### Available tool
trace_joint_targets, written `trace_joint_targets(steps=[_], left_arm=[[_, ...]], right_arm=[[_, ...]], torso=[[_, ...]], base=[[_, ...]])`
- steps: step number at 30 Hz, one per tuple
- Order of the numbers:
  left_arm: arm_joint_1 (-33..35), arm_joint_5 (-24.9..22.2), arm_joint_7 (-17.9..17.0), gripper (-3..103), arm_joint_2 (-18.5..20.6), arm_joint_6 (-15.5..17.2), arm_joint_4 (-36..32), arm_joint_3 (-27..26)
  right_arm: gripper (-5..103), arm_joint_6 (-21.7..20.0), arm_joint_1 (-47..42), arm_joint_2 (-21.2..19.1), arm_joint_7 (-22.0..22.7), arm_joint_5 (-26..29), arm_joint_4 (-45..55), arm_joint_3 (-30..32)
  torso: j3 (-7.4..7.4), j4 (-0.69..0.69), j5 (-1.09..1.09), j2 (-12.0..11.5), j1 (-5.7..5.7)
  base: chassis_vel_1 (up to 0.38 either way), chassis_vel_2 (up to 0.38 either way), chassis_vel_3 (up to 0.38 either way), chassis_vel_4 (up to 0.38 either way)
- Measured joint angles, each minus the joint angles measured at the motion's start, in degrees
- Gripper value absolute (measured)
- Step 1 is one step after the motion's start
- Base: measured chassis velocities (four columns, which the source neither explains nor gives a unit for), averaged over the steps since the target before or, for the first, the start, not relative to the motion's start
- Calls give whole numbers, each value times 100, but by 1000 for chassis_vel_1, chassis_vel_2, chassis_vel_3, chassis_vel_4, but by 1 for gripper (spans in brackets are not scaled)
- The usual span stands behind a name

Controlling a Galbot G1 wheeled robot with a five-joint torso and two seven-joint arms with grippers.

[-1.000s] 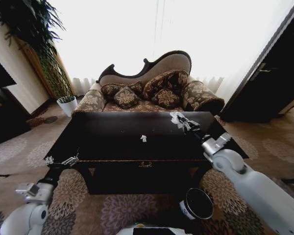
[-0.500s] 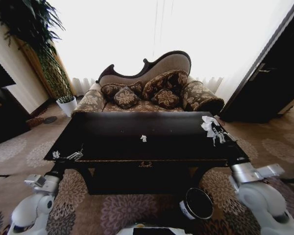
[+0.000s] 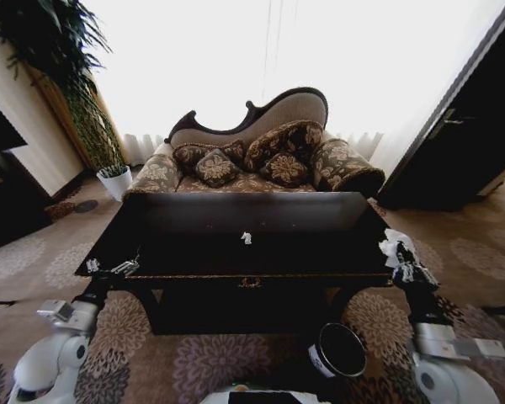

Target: Move to the front of the table and place the trash on the table into the trash bin.

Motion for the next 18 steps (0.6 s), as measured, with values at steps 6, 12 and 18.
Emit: trace_joint_targets(steps=[6, 12, 18], left_arm=[[49, 178, 4, 100, -145, -62, -41, -65], [94, 252, 8, 100, -167, -99, -16, -75], [108, 228, 8, 100, -103, -103, -7, -154]], right_arm=[[0, 163, 59, -11, 83, -274, -682, -142], [0, 309, 155, 11, 403, -662, -1301, -194], [0, 405, 261, -41, 702, -1029, -1827, -202]], torso=[[0, 0, 1, 0, 1], [0, 0, 0, 0, 1], [1, 0, 0, 0, 1]], base=[[0, 0, 0, 0], [0, 0, 0, 0], [0, 0, 0, 0]])
